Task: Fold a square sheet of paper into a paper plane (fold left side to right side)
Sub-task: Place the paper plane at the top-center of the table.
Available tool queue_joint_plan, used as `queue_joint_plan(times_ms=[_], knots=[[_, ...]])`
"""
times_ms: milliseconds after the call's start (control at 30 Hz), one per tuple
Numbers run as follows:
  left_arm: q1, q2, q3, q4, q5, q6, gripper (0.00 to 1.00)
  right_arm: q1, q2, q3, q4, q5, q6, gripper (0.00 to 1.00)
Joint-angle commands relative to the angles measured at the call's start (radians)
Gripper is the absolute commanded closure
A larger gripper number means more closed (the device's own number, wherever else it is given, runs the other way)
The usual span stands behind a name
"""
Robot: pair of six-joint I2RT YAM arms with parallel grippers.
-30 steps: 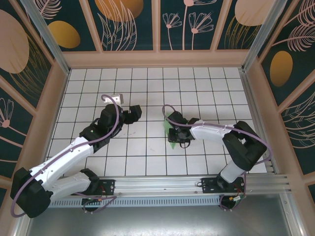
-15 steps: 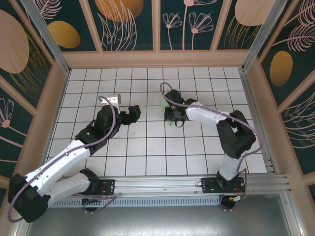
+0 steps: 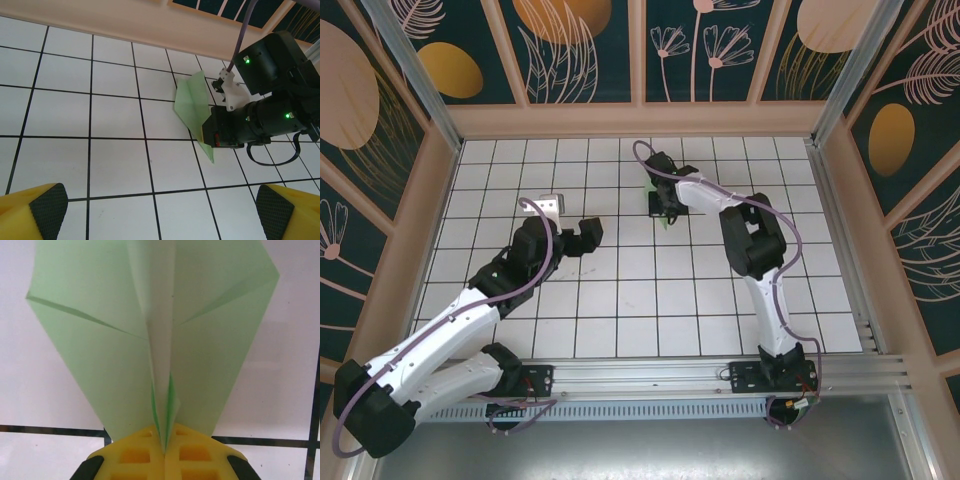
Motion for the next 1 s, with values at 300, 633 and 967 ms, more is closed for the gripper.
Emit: queue_joint_plan(times_ms=[300, 633, 967], knots=[[0.005, 0.026, 0.009, -0.038, -0.024, 0.025, 0.01, 0.003, -0.006, 0.031, -0.082, 0.0, -0.012, 0.84], [0.063, 0.15, 0.124, -0.088, -0.041, 0.034, 0.01, 0.032, -0.157, 0.017, -0.174, 0.089, -0.013, 0.59], [0.282, 0.168, 0.083, 0.045, -0.005, 0.046, 0.01, 0.003, -0.652, -0.452, 0.085, 0.122, -0.048, 0.24]])
